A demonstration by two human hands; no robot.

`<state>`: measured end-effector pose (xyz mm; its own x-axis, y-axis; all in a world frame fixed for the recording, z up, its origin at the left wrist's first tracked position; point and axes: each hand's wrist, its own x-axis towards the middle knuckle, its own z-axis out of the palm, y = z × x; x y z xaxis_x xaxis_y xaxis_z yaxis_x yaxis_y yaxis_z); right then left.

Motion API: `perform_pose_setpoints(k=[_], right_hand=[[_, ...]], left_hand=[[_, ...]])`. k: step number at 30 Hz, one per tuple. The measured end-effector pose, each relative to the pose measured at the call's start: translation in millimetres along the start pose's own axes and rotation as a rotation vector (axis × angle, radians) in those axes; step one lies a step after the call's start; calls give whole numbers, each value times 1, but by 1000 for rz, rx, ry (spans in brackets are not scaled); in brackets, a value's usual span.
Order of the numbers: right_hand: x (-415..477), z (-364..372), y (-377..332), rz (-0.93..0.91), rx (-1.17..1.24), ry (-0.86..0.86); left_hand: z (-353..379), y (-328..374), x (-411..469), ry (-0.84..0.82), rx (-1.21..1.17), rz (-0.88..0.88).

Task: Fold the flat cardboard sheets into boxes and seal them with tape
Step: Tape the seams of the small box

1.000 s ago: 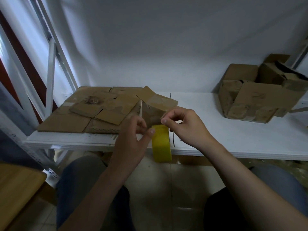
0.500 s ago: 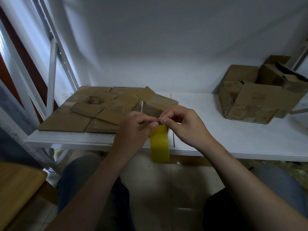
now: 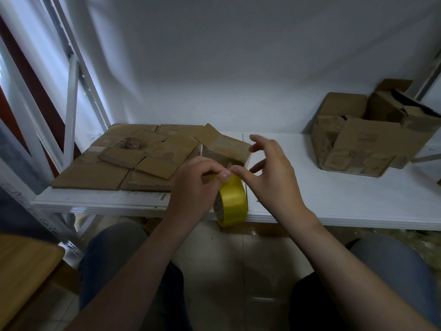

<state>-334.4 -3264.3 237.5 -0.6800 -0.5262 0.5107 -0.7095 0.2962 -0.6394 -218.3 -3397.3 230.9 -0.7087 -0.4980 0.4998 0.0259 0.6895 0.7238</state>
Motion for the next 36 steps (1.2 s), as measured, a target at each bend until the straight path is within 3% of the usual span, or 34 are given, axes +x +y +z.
perform_pose_setpoints(k=[5, 9, 12, 17, 21, 25, 29, 33, 36], right_hand=[[-9, -5, 7, -161, 156, -5], [-9, -2, 14, -161, 119, -119], [-6, -2, 15, -172, 227, -169], [-4, 0, 12, -139, 325, -148], [-7, 5, 8, -139, 323, -87], [-7, 4, 3, -80, 288, -69], [-8, 0, 1, -35, 278, -196], [-5, -3, 4, 24, 247, -245], [-4, 2, 6, 73, 204, -179]], left_hand=[[-1, -4, 0, -7, 5, -2], [-4, 0, -1, -45, 40, 45], [-6, 5, -2, -51, 79, 64], [-12, 12, 0, 24, 118, 47], [-10, 16, -3, 38, 106, -219], [-9, 17, -6, -231, -96, -525], [-4, 12, -4, -224, -342, -568], [-3, 6, -3, -252, -270, -517], [-1, 4, -3, -267, -282, -513]])
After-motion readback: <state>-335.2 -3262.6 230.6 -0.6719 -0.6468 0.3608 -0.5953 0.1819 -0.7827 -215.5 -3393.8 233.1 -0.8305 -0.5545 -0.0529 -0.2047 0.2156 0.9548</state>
